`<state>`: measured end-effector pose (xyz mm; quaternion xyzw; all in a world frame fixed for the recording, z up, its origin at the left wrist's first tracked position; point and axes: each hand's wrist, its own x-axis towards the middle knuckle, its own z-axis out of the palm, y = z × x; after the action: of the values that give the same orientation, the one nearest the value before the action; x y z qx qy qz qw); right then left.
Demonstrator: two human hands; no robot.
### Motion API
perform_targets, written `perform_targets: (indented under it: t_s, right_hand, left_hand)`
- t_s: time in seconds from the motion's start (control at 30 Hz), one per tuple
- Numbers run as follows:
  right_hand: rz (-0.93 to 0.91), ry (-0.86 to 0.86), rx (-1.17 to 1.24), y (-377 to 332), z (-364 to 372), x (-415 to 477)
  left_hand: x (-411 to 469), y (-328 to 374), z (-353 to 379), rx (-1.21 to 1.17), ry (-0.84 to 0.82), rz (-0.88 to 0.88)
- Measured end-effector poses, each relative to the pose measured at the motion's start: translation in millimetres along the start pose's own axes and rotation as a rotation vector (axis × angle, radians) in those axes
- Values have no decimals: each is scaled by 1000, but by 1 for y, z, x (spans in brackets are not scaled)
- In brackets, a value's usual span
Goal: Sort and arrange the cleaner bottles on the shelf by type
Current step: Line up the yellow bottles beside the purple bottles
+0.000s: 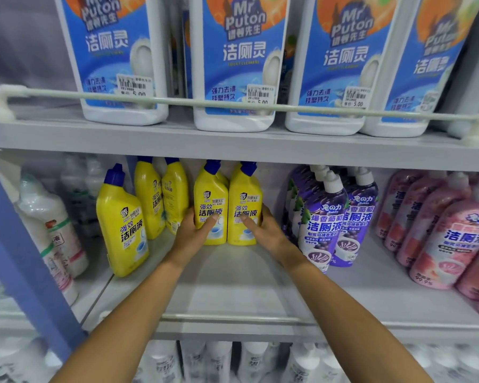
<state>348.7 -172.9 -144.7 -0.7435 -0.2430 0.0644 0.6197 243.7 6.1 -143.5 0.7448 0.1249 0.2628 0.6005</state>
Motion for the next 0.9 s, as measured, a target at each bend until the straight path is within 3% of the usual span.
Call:
perform_targets:
  t_s: [0.17, 0.47, 0.73, 0.9]
  right_hand:
    - [8, 25, 125, -15, -1, -31]
    - [126, 94, 151, -23, 22, -101]
    - [28, -66, 254, -82, 81, -90]
    - [-201, -86, 163, -131, 119, -47]
  left_hand:
    - [-25, 19, -11, -34, -37, -15]
    - [-85, 20, -52, -153, 137, -72]
    - [-118, 53, -112, -134, 296, 94]
    - [-98, 73, -131, -48, 476, 176]
